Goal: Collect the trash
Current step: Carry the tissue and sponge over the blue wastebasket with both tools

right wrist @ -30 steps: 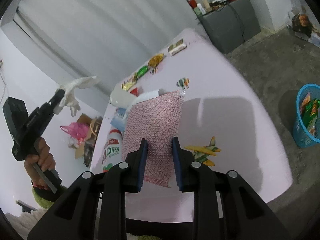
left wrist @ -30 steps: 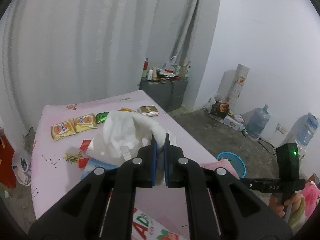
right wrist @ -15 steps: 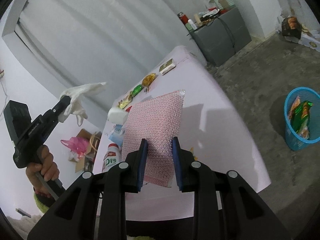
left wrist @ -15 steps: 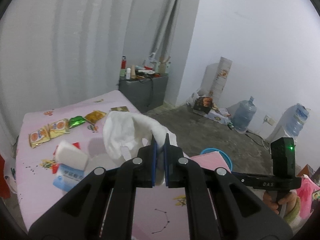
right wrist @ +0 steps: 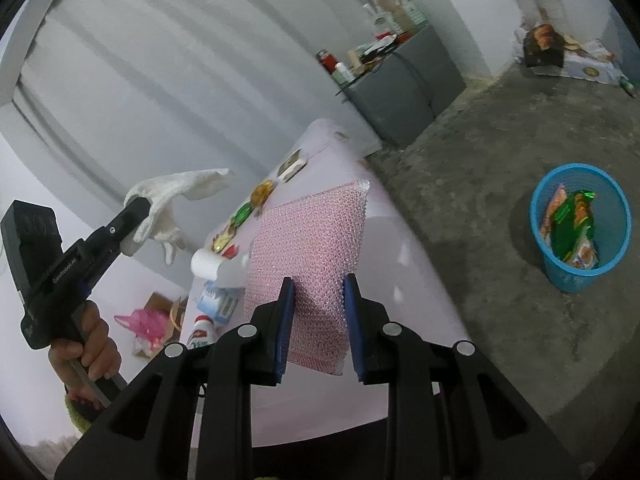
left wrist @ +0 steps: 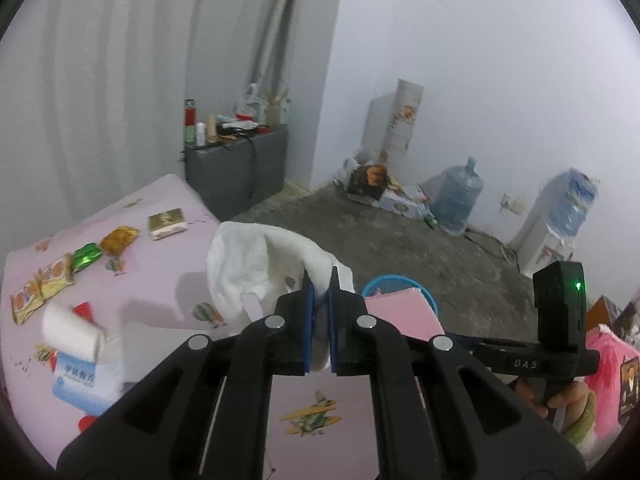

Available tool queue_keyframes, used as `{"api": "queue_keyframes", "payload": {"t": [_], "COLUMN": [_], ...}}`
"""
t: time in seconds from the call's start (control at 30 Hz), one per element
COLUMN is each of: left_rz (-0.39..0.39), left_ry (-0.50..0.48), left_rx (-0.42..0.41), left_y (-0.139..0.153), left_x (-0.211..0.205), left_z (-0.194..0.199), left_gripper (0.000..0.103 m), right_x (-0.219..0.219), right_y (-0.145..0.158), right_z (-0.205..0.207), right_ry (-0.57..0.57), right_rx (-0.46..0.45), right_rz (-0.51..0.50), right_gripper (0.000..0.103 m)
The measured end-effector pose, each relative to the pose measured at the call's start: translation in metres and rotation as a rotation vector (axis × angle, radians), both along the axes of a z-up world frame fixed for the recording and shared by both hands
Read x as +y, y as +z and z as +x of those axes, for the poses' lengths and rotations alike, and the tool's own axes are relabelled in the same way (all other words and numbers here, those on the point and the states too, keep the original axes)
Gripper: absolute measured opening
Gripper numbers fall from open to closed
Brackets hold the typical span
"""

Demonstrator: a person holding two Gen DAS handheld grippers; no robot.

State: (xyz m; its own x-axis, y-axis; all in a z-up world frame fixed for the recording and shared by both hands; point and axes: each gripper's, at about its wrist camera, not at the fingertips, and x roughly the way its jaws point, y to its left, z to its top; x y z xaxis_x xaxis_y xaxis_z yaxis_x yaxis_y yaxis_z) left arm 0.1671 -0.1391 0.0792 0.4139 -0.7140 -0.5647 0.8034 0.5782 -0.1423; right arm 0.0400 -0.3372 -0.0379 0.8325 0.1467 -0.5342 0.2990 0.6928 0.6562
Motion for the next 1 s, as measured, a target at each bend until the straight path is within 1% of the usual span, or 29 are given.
{"api": "queue_keyframes", "payload": {"t": [0.17, 0.33, 0.43, 0.5, 0.57, 0.63, 0.73, 0.87, 1.0], "left_rz": [0.058, 0.113, 0.169, 0.203, 0.234, 0.286, 0.348, 0.409, 0.443], "left_ry": [-0.067, -0.137, -0.199, -0.249, -0.299, -0.356, -0.404, -0.449, -0.48], "left_rx": [0.005, 0.033, 0.036, 0.055, 0.095, 0.148, 0.211, 0.273, 0.314], "left_y": [-0.012, -0.027, -0.041, -0.055, -0.071, -0.097, -0.132, -0.177, -0.209], "left_x": [-0.047, -0.098, -0.14, -0.17, -0.198, -0.235, -0.278, -0.327, -0.364], "left_z": [-0.001, -0.003, -0.007, -0.01, -0.012, -0.015, -0.019, -0.025, -0.03], "left_gripper": [0.004, 0.004, 0.004, 0.004, 0.004, 0.005, 0.005, 0.005, 0.005], "right_x": [-0.028, -0.066, -0.1, -0.12, -0.138, -0.155, -0.182, -0.211, -0.239], "right_y": [-0.013, -0.03, -0.043, -0.054, -0.066, -0.081, -0.107, -0.133, -0.15], "right_z": [-0.017, -0.042, -0.063, -0.074, -0.083, -0.089, -0.09, -0.082, -0.07], "right_ry": [-0.072, -0.18, -0.293, -0.375, -0.442, -0.495, -0.571, -0.618, -0.651], "right_rx": [0.001, 0.015, 0.057, 0.098, 0.143, 0.176, 0.261, 0.344, 0.407], "right_rz": [0.027, 0.06, 0.049, 0.032, 0.022, 0.03, 0.023, 0.015, -0.014], "right_gripper": [0.025, 0.025, 0.025, 0.025, 0.025, 0.025, 0.025, 0.025, 0.026]}}
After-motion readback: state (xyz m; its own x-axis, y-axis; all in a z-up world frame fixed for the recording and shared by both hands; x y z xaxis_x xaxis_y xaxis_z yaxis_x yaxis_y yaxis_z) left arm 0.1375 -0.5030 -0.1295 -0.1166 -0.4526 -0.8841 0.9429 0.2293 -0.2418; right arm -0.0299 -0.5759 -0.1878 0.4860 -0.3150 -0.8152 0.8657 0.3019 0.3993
